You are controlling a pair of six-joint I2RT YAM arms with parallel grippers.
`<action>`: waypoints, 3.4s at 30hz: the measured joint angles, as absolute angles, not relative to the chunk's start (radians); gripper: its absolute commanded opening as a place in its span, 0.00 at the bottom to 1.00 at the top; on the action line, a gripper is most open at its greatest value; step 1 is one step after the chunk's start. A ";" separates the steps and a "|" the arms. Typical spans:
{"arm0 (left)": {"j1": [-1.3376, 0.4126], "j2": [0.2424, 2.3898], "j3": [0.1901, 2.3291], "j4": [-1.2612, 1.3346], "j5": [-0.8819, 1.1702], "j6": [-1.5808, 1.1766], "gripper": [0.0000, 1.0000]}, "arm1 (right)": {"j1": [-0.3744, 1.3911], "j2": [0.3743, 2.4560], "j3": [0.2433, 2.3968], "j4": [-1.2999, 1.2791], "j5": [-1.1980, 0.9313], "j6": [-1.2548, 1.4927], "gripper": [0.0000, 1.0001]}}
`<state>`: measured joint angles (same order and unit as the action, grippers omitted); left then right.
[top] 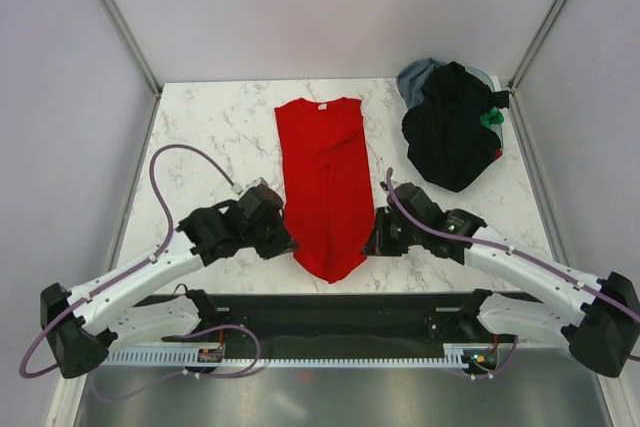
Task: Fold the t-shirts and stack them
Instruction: Fold the tshirt
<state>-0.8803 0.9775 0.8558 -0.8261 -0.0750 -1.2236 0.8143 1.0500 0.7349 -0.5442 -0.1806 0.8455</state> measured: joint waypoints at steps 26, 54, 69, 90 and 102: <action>-0.415 1.723 1.505 -0.885 -0.055 -0.775 0.02 | 0.468 1.796 1.546 -0.667 -0.089 0.525 0.00; -0.151 2.375 2.170 -1.093 0.182 -0.589 0.56 | 0.278 2.270 2.042 -0.778 -0.146 0.549 0.68; -0.249 1.617 1.180 -0.754 0.219 -0.595 0.57 | 0.343 1.729 1.217 -0.610 -0.270 0.549 0.67; -0.325 1.649 0.894 -0.378 0.249 -0.699 0.56 | 0.336 1.774 1.003 -0.354 -0.390 0.582 0.47; -0.345 1.660 0.876 -0.331 0.212 -0.752 0.07 | 0.336 1.784 0.982 -0.327 -0.403 0.579 0.14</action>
<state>-0.3454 1.6596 0.8764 -0.3309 0.2115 -0.7525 0.3363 1.7836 0.9821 -0.3275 -0.4034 0.5793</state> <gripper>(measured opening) 0.129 0.241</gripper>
